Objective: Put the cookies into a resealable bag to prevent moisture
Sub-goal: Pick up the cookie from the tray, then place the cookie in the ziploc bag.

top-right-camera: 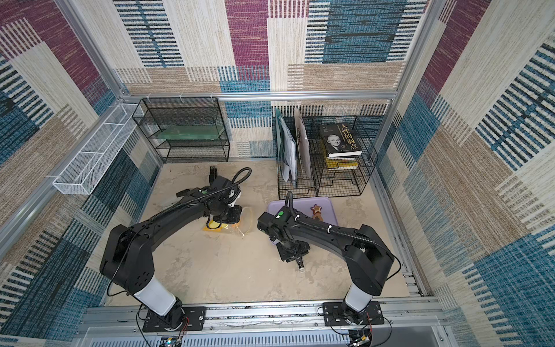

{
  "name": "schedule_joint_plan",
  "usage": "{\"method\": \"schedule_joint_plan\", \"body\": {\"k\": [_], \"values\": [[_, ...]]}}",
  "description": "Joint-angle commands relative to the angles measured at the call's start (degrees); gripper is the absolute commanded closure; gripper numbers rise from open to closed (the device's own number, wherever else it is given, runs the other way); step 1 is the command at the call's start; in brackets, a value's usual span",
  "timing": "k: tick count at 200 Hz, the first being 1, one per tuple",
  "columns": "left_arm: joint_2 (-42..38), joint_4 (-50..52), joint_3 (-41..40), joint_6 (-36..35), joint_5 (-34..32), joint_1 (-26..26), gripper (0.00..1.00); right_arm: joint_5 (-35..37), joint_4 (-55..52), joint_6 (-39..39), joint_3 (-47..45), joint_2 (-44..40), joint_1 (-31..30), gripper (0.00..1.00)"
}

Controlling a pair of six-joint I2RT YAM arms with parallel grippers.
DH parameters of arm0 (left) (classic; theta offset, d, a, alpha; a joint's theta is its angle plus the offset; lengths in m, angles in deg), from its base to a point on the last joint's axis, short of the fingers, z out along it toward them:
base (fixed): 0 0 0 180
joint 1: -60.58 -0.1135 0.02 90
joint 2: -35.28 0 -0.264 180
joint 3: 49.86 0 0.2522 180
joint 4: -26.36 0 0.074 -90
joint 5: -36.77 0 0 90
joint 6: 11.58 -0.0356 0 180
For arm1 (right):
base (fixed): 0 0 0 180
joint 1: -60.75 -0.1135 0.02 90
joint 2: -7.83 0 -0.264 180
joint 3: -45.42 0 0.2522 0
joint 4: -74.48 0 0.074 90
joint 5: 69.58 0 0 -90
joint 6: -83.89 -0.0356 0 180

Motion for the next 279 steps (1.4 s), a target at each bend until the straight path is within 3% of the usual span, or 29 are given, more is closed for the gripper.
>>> {"method": "schedule_joint_plan", "body": {"k": [1,90,131,179,279], "values": [[-0.12,-0.26,0.03,-1.46,0.85,-0.03,1.0,-0.77,-0.49,0.25,-0.77,-1.37,0.39,0.64],[2.74,0.05,1.57,-1.66,4.91,0.32,1.0,-4.8,8.6,1.41,-1.44,-11.22,6.69,0.67],[5.45,0.87,4.26,-2.31,7.53,1.8,1.0,-12.3,16.23,4.66,-1.08,-13.02,6.48,0.66],[5.97,3.5,7.11,-2.52,6.79,2.42,1.0,-20.8,24.16,6.45,-3.61,-12.87,6.54,0.66],[4.65,7.33,9.78,-4.01,8.51,2.53,1.0,-27.05,33.89,9.93,-4.55,-6.92,7.18,0.66]]}}
